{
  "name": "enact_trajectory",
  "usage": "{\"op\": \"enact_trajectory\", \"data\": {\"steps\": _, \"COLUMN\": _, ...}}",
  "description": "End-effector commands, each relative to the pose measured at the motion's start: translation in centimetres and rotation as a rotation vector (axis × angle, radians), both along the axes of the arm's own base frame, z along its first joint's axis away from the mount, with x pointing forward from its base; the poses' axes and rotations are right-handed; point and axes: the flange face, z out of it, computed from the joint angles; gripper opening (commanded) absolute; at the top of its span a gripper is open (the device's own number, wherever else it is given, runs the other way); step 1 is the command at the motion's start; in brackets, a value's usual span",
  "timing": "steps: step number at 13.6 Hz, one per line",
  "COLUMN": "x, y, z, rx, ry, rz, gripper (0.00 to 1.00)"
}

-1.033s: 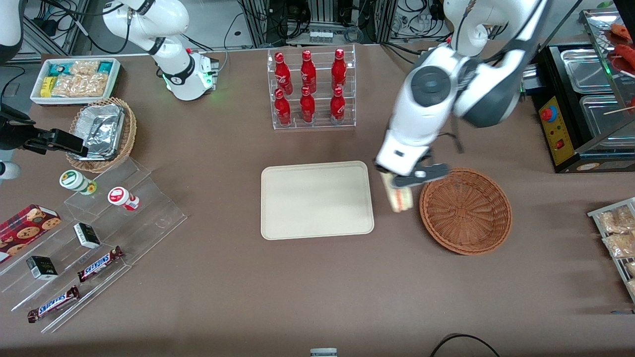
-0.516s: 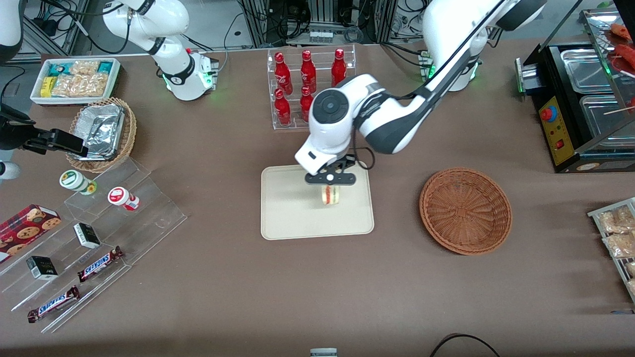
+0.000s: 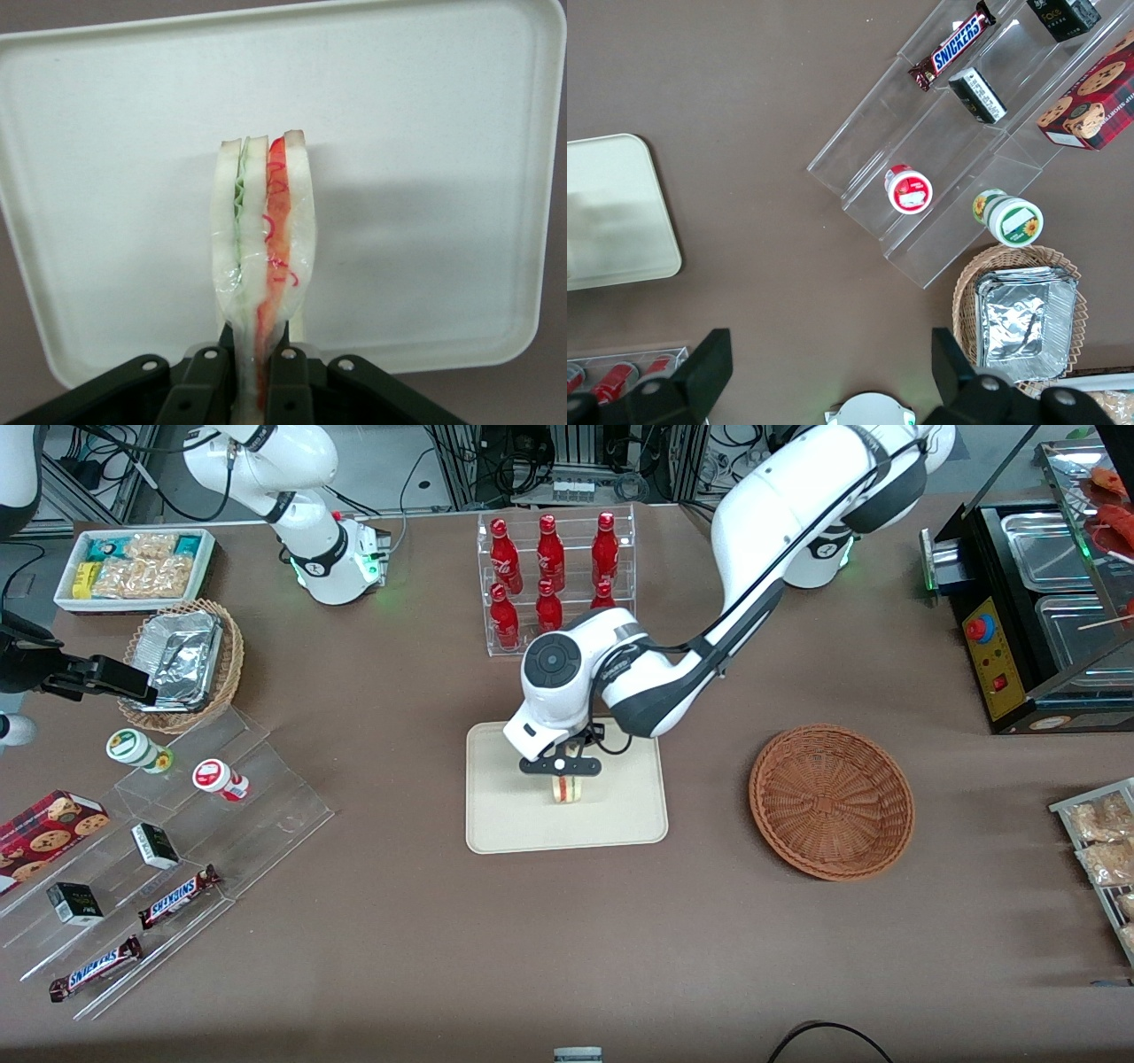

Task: Place sandwich from basket to tray
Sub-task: 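Lower the sandwich onto the tray and open the left gripper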

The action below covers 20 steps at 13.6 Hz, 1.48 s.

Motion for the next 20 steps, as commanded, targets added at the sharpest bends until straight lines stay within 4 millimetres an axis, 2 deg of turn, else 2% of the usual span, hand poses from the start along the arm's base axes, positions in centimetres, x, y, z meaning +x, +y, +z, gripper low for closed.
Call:
{"op": "enact_trajectory", "data": {"steps": 1, "x": 0.3, "y": -1.2, "z": -1.9, "rx": 0.010, "ry": -0.042, "rz": 0.034, "gripper": 0.00}}
{"op": "enact_trajectory", "data": {"steps": 2, "x": -0.2, "y": -1.9, "z": -2.5, "rx": 0.000, "ry": -0.061, "rz": 0.033, "gripper": 0.00}}
{"op": "enact_trajectory", "data": {"steps": 4, "x": 0.0, "y": -1.9, "z": -4.2, "rx": 0.020, "ry": -0.089, "rz": 0.036, "gripper": 0.00}}
{"op": "enact_trajectory", "data": {"steps": 5, "x": -0.1, "y": -1.9, "z": -4.4, "rx": 0.022, "ry": -0.090, "rz": 0.037, "gripper": 0.01}}
{"op": "enact_trajectory", "data": {"steps": 6, "x": -0.1, "y": -1.9, "z": -4.4, "rx": 0.022, "ry": -0.090, "rz": 0.040, "gripper": 0.56}}
{"op": "enact_trajectory", "data": {"steps": 7, "x": 0.0, "y": -1.8, "z": -4.2, "rx": 0.024, "ry": -0.094, "rz": 0.042, "gripper": 1.00}}
{"op": "enact_trajectory", "data": {"steps": 10, "x": 0.7, "y": -1.3, "z": -2.4, "rx": 0.016, "ry": -0.105, "rz": 0.059, "gripper": 1.00}}
{"op": "enact_trajectory", "data": {"steps": 13, "x": 1.8, "y": 0.1, "z": 2.4, "rx": 0.013, "ry": -0.112, "rz": 0.105, "gripper": 1.00}}
{"op": "enact_trajectory", "data": {"steps": 15, "x": 2.6, "y": 1.7, "z": 7.1, "rx": 0.005, "ry": -0.108, "rz": 0.148, "gripper": 1.00}}
{"op": "enact_trajectory", "data": {"steps": 18, "x": 3.4, "y": 5.9, "z": 14.3, "rx": 0.011, "ry": -0.135, "rz": 0.216, "gripper": 1.00}}
{"op": "enact_trajectory", "data": {"steps": 20, "x": 2.7, "y": 9.8, "z": 17.7, "rx": 0.027, "ry": -0.166, "rz": 0.247, "gripper": 1.00}}
